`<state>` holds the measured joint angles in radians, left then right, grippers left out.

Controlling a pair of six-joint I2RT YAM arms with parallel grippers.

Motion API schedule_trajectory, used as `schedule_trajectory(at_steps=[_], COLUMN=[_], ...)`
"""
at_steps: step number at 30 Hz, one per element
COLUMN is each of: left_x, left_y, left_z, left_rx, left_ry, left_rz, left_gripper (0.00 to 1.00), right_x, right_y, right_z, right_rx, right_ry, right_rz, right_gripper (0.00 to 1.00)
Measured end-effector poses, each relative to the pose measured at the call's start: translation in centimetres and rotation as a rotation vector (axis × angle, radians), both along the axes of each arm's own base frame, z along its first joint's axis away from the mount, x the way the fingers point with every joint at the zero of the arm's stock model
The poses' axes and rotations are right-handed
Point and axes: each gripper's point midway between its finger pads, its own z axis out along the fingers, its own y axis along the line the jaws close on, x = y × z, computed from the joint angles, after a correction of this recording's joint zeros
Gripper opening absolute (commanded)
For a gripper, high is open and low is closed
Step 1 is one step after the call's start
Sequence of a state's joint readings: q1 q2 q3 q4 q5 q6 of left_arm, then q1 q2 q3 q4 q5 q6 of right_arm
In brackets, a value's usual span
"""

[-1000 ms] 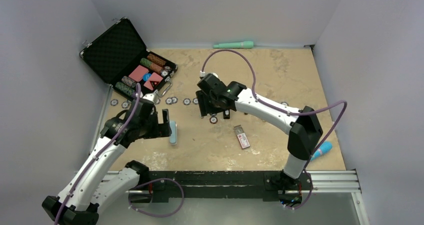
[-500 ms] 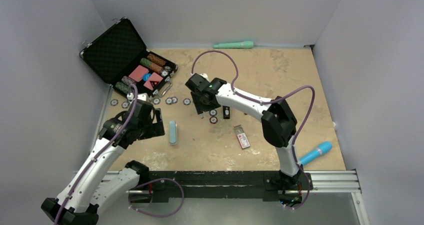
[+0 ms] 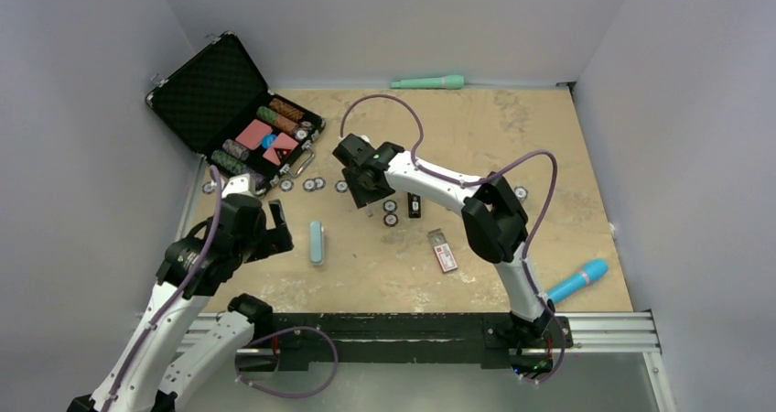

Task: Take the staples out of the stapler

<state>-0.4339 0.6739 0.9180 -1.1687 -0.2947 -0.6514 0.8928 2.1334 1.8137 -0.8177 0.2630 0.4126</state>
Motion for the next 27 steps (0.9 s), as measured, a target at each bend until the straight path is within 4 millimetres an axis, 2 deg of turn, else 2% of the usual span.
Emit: schedule_trajectory(at_steps=[4,13,27], left_x=[-0.2,-0.2,0.3], left_y=[0.3,0.7,0.3], left_z=[0.6,1.0,0.9], left_rx=[-0.017,-0.05,-0.094], left_ry=[-0.038,-0.074,-0.069], left_rz=[0.014,0.042,0.045], left_gripper=[1.0,1.0,1.0], right_x=[0.5,0.2,0.4], right_y=[0.7,0.9,1.8], right_z=[-1.2,-4.0,-4.6], right_rx=[-0.009,-0.037,-0.03], right_ry=[0.004,0.058,0.072], right_rz=[0.018,0.057,0.083], right_gripper=[0.53,0.5,0.38])
